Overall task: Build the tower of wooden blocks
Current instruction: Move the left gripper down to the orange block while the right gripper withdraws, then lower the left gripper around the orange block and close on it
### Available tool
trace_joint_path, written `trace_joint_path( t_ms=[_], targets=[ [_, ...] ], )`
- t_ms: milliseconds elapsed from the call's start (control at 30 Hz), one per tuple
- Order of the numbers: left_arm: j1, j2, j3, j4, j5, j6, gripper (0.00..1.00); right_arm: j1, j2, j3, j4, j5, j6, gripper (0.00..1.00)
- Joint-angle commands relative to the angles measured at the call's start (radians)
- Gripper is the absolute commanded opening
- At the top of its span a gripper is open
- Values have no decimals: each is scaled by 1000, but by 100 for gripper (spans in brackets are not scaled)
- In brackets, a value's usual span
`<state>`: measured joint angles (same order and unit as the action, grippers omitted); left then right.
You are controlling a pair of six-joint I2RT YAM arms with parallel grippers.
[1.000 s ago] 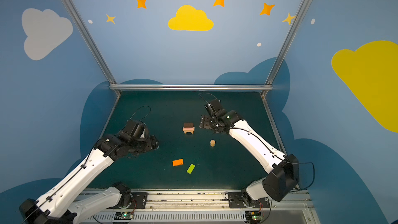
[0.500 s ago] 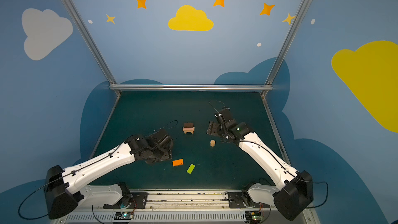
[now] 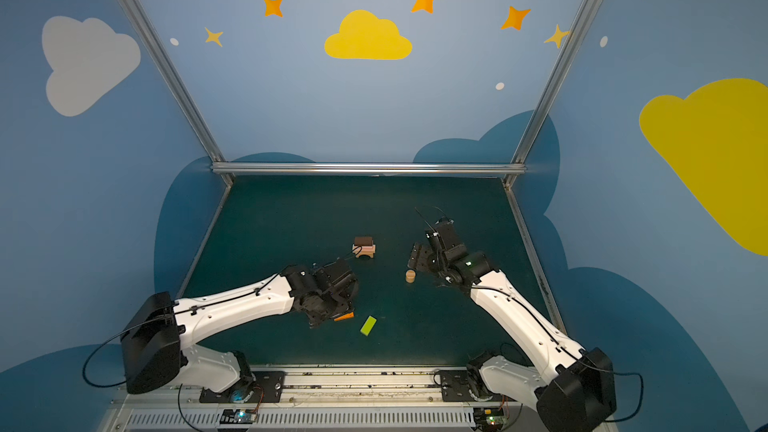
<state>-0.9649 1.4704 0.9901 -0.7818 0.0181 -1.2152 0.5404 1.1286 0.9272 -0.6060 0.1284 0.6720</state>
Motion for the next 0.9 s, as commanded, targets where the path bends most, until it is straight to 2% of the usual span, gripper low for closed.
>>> trace_joint_path(
  t_ms=[0,233,600,867],
  targets=[
    [-11,57,32,11,17,-42,81,-23,-30,-26,25,-14,-14,89],
    [-21,169,95,-17,40,-48,81,-58,-45,-52,44,-64,-20,89],
    [-19,185,72,-40,3,-109,84,-99,-76,-85,55,-94,-28,88],
    [10,220,104,-80,-20,-59,84,-118,-81,-97,55,-107,-30,89]
  ],
)
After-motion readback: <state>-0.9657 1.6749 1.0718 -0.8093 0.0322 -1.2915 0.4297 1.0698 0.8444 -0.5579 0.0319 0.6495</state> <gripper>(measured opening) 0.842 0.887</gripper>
